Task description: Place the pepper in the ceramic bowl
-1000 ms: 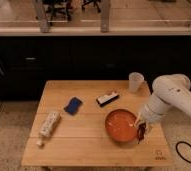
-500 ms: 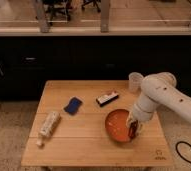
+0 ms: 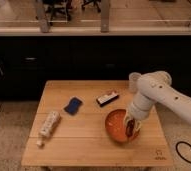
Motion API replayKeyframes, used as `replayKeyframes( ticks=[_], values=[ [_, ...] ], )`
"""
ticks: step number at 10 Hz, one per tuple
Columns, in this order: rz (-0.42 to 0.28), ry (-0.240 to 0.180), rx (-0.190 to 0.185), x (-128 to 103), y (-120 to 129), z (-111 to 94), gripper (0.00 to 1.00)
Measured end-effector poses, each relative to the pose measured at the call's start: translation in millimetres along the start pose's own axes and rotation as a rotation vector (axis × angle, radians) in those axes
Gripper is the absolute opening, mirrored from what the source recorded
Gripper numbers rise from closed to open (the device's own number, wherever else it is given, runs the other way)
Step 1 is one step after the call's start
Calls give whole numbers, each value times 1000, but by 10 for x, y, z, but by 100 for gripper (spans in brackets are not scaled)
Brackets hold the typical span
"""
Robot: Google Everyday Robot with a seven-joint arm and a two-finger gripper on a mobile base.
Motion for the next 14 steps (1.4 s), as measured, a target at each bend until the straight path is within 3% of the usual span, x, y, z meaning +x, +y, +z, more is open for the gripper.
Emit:
replayKeyframes(
  ticks=[6,14],
  values=[
    [-22,-13,-11,-77,-184,129,0],
    [-28,-37,-42,-73,-459,468,0]
  ],
)
